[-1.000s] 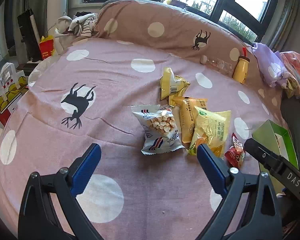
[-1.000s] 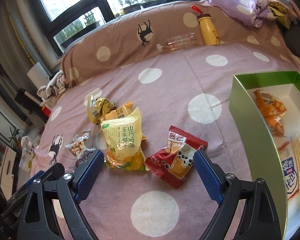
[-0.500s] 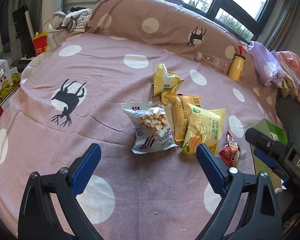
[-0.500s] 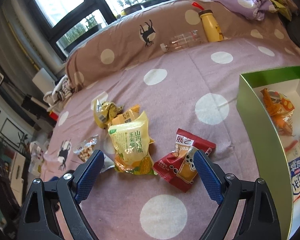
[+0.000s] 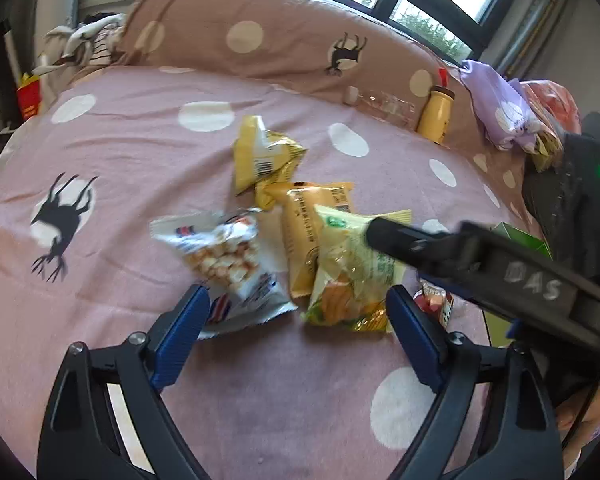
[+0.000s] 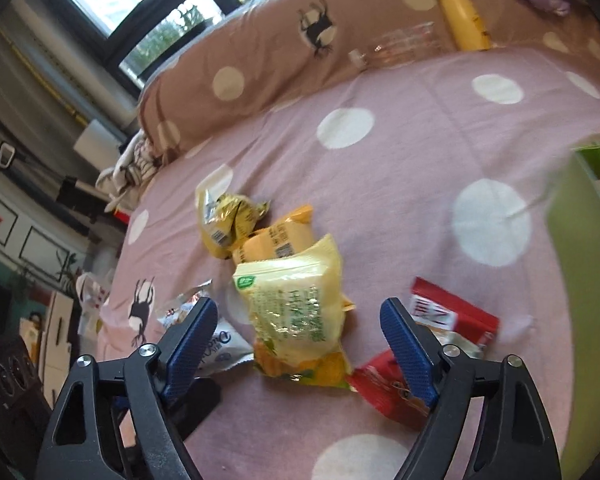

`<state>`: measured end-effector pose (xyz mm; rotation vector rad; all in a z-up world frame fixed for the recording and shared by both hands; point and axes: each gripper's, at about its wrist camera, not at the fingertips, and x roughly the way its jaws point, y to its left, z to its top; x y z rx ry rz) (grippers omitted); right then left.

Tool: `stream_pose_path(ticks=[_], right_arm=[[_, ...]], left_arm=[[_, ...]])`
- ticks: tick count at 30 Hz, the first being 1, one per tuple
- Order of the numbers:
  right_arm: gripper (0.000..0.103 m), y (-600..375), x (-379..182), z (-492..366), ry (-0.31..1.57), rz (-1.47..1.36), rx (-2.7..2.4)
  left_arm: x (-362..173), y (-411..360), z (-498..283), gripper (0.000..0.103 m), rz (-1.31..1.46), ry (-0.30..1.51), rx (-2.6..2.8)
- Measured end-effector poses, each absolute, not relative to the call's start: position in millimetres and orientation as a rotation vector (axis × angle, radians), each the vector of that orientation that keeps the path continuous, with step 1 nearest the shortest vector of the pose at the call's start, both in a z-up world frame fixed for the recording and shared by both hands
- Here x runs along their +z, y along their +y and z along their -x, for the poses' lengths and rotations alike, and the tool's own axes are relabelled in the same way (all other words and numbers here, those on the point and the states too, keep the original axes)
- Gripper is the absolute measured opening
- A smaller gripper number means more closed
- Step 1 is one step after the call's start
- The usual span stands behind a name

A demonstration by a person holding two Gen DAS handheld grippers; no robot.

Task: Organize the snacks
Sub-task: 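Grasp the yellow-green corn snack bag with the right gripper and lift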

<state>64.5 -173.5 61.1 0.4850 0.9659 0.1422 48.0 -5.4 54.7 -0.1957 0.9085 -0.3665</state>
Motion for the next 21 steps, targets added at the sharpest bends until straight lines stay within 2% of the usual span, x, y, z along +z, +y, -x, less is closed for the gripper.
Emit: stream_pose_path(ticks=[2, 13, 17, 18, 19, 21], right_arm=[[0.066, -173, 53, -71, 0.999, -0.491, 0.148], [0.058, -176, 35, -73, 1.034, -0.548, 0.235], [0.041, -174, 32, -71, 1.036, -0.55, 0.269], [0.04, -174, 31, -72, 1.039, -0.554, 0.276], [0.037, -173, 31, -72, 1.039, -0.551, 0.279], [0.034, -173, 31, -70, 1.035, -0.544, 0.274]], left_arm=[[53, -12, -53, 0.08, 0.179, 0.907, -0.383], [36, -27, -60, 0.078, 0.102, 0.931, -0.422], [36, -31, -57, 0.078, 0.085, 0.921, -0.458], [34, -33, -57, 0.078, 0.09, 0.923, -0.475], [32, -34, -58, 0.077, 0.097, 0.929, -0.492], [27, -36, -59, 0.056, 0.125, 0.956, -0.531]])
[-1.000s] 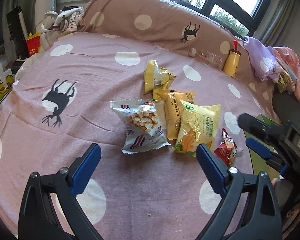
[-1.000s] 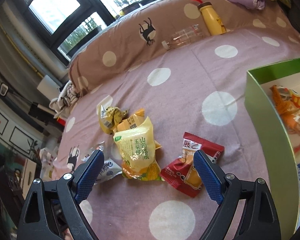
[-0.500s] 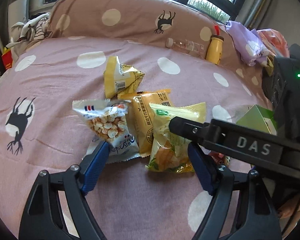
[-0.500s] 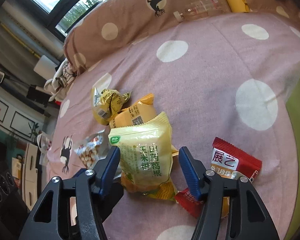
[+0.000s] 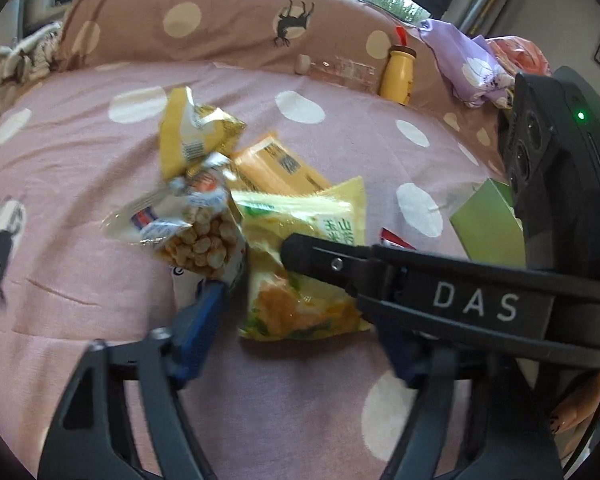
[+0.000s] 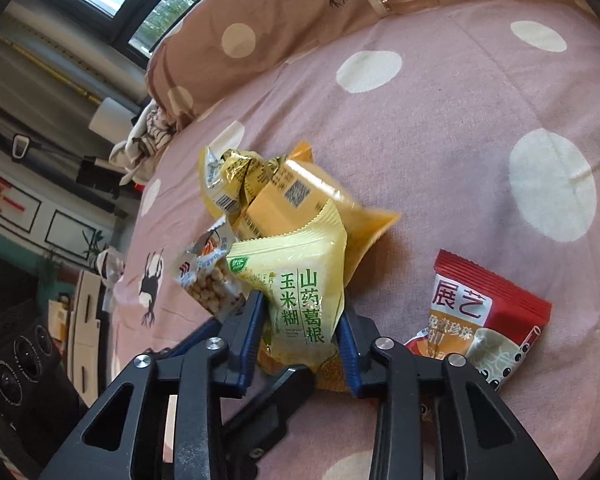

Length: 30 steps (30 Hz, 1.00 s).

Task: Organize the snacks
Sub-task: 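Grasp the yellow-green corn snack bag with the right gripper and lift, then carry the corn snack bag into the green box and open the right gripper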

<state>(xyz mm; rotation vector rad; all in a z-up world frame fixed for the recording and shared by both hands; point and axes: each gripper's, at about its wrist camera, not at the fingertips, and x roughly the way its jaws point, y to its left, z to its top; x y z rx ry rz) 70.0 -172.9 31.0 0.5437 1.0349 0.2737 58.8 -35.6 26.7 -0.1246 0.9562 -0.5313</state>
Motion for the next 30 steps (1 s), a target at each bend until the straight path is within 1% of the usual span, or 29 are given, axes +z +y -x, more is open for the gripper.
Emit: stream_pose_path(ticks=[1, 4, 10, 23, 30], right_arm=[[0.033, -174, 31, -69, 1.034, -0.557, 0.28], [0.032, -174, 32, -66, 1.03, -0.564, 0.29], [0.032, -170, 44, -55, 1.003, -0.534, 0.282], [0.032, -189, 117, 12, 0.786, -0.475, 0.206], [0.032, -230, 153, 49, 0.649, -0.495, 0.142]], left_arm=[[23, -36, -60, 0.048, 0.142, 0.982, -0.538], [23, -35, -59, 0.047, 0.166, 0.982, -0.539], [37, -35, -49, 0.045, 0.193, 0.975, -0.549], [101, -59, 9, 0.045, 0.147, 0.748, -0.651], [137, -100, 35, 0.044, 0.071, 0.644, -0.738]])
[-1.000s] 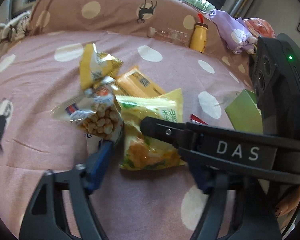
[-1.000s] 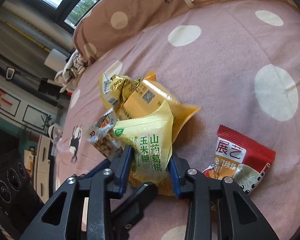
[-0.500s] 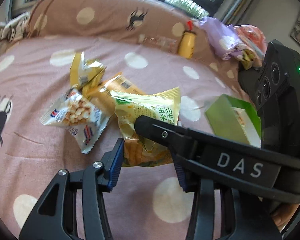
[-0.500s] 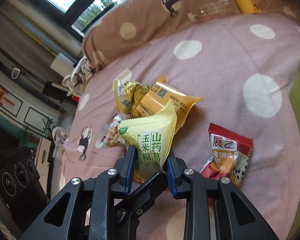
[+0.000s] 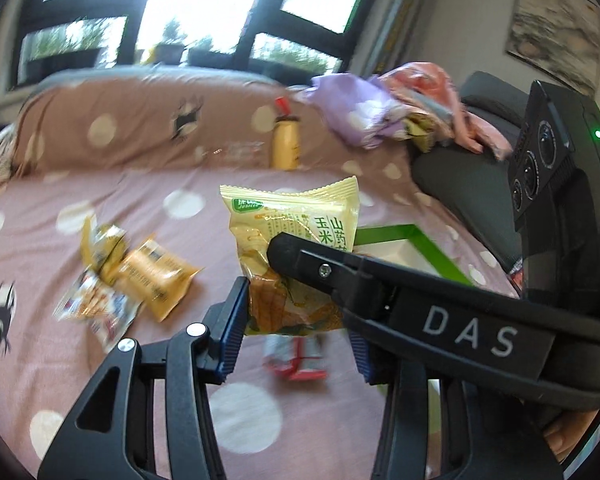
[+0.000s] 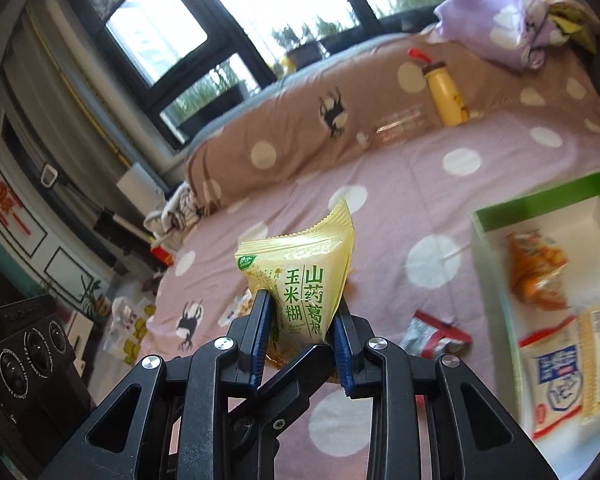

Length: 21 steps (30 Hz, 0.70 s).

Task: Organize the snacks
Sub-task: 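Carry the corn snack bag into the green box and open the right gripper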

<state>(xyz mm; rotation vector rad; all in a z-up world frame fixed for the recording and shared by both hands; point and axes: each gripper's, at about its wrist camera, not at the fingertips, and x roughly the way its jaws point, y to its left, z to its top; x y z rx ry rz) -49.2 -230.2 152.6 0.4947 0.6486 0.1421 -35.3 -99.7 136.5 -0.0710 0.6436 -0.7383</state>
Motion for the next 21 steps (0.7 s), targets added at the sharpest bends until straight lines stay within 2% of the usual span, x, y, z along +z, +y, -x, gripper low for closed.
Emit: stream_pose_path(ticks=[11, 21], right_arm=[[0.032, -307, 158, 89, 0.549, -0.621, -0.065], [0.032, -347, 139, 99, 0.584, -0.732, -0.181]], left_arm=[[146, -182, 41, 0.044, -0.04, 0.629, -0.94], [130, -226, 38, 0.044, -0.091, 0.703, -1.014]])
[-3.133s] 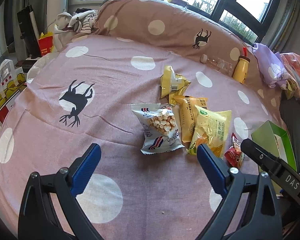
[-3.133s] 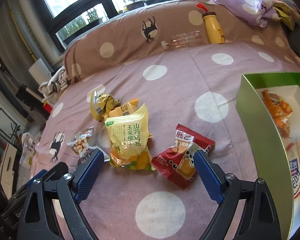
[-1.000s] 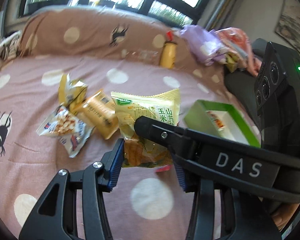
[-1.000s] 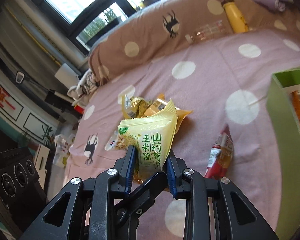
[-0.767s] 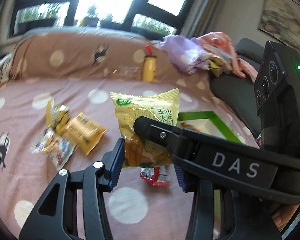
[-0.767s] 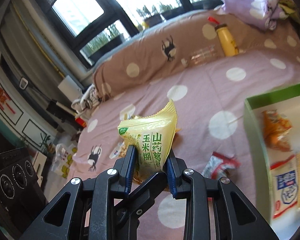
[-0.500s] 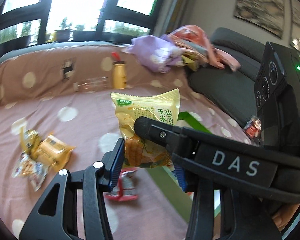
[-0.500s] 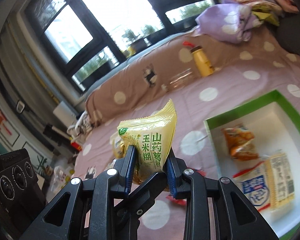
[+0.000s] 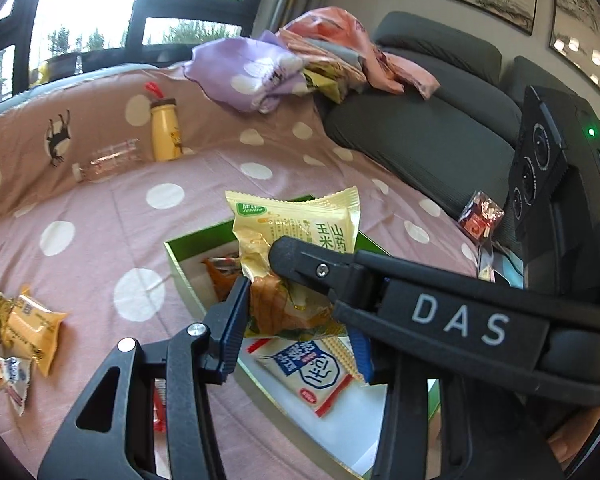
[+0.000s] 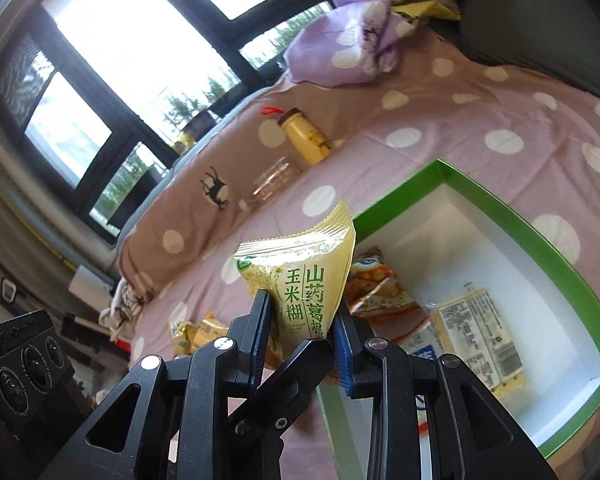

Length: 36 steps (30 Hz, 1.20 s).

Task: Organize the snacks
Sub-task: 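Carry the corn snack bag into the green box and open the right gripper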

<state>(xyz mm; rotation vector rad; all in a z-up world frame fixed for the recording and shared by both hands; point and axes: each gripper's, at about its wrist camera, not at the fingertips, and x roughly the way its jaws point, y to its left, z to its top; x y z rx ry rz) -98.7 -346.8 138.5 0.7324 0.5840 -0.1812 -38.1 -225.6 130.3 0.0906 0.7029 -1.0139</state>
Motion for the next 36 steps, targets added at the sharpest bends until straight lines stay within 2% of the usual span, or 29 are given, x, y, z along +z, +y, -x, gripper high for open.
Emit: stream_pose_path(ticks=[36], right_arm=[[0.033, -384, 92, 94, 0.747, -0.87, -0.318]], left_arm=[[91, -265, 25, 0.04, -0.112, 0.915, -1.027]])
